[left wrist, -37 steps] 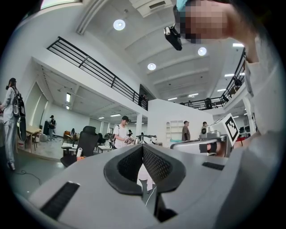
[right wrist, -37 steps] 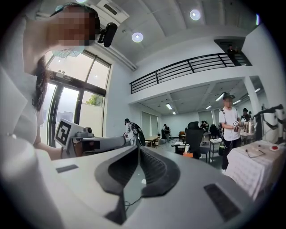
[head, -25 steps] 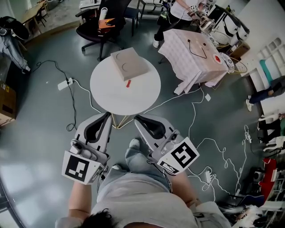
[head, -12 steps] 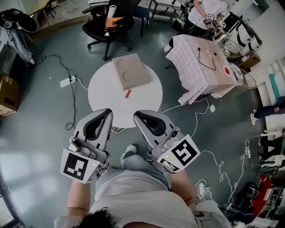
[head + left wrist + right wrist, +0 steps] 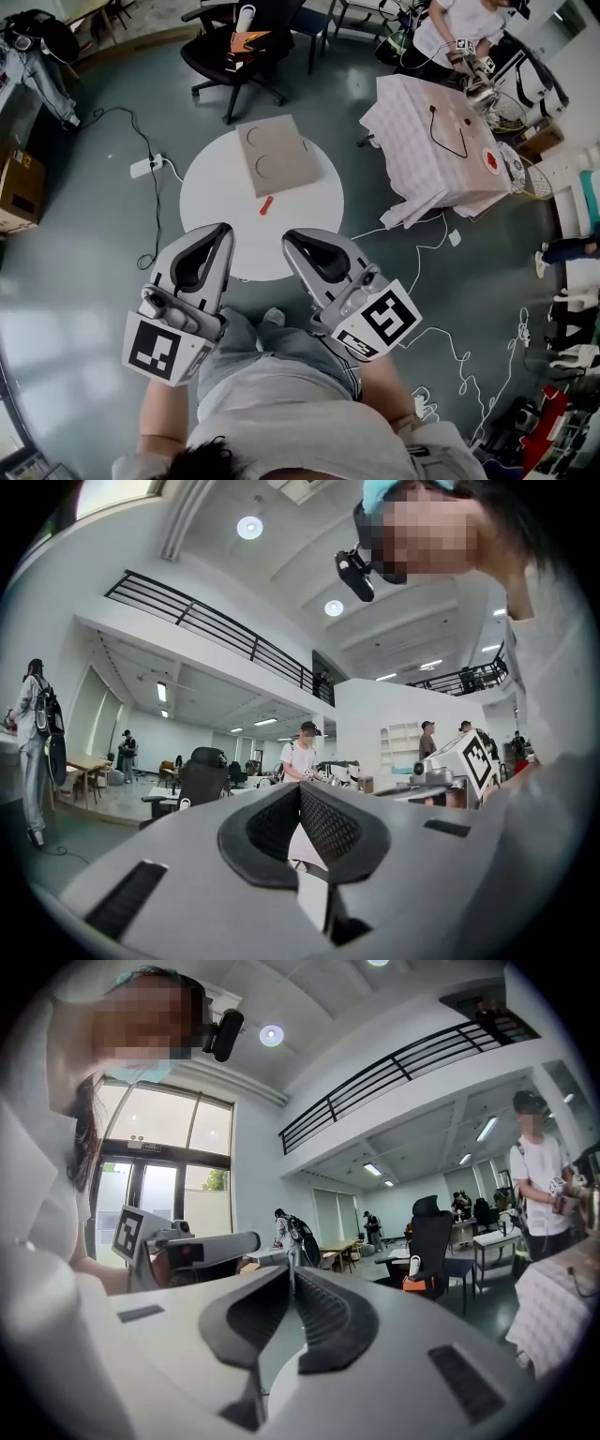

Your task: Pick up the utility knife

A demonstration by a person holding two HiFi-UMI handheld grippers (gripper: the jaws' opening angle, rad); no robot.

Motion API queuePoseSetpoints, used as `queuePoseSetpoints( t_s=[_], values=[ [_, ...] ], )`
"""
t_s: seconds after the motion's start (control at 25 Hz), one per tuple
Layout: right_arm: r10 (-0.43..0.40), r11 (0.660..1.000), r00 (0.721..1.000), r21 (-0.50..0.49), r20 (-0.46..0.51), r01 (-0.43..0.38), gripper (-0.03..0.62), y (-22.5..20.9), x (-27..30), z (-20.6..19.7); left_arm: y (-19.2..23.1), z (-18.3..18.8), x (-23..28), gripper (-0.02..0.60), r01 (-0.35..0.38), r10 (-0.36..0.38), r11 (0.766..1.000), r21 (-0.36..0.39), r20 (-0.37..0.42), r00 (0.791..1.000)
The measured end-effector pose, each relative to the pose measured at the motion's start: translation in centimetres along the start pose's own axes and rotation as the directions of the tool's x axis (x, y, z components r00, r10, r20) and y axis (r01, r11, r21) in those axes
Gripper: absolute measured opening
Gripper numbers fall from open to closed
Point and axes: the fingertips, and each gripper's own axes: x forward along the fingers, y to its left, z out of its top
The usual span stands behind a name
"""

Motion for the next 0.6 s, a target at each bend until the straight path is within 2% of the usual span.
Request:
queuePoseSetpoints(
  t_s=[0.2,0.6],
  values=[
    [-0.051,0.998,0.999,0.021,-0.019,0.052,0.012,-2.1,1.4,-0.5,2.1,-1.1,2.1,0.009,0.028,-0.028,1.0,-0.01,-0.032,0.999],
    [-0.212,0.975,0.976,0.054,-0.041,0.214,0.012,-5.8,5.2,-1.0,6.4,-2.1,6.7,0.009,0.191,-0.193,0.981,-0.029,-0.064,0.979]
  ],
)
